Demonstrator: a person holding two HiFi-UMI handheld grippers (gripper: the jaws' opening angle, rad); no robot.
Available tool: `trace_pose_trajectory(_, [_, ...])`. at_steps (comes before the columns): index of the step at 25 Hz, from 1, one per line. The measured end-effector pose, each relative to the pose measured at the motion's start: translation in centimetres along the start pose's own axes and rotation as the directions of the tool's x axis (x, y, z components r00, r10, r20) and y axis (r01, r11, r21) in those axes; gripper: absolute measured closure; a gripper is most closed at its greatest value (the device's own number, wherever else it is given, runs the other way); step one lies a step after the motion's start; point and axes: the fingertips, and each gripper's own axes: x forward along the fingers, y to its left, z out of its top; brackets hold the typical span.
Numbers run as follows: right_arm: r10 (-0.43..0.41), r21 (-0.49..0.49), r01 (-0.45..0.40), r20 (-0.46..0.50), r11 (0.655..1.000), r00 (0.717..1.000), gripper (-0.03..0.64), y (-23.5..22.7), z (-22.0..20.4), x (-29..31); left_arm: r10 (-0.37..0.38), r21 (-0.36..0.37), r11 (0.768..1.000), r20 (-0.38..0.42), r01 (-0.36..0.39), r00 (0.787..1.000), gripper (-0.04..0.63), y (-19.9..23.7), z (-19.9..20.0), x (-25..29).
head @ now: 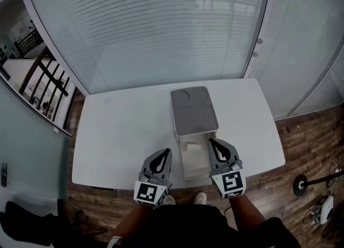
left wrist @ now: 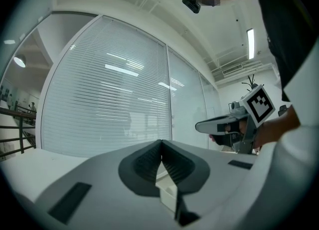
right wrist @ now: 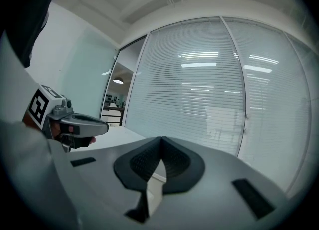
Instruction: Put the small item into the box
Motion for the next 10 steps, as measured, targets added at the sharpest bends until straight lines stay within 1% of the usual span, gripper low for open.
trace_pose_trajectory(2, [-0.007, -0.032, 0.008, 0.013, 0.999, 1.000, 0.614, 0.2, 0.3, -0.2, 0.001, 0.003, 1.000, -0.001, -0.001, 1.000, 0.581, -0.1, 0.2, -0.1])
trace_pose_trajectory(5, [-0.017, -0.003, 0.017, 0.021, 1.000, 1.000, 0.614, 0.1, 0.3, -0.5, -0.003, 0.006, 1.000, -0.005, 0.003, 1.000, 0.581, -0.5, 0.5, -0.1])
trace_pose_trajectory(10, [-0.015, -0.001, 0.015, 0.022, 1.000, 1.000, 0.614, 0.1, 0.6, -0.7, -0.011, 0.012, 1.000, 0.001, 0.011, 1.000, 0.581, -1.1, 0.8, 0.0])
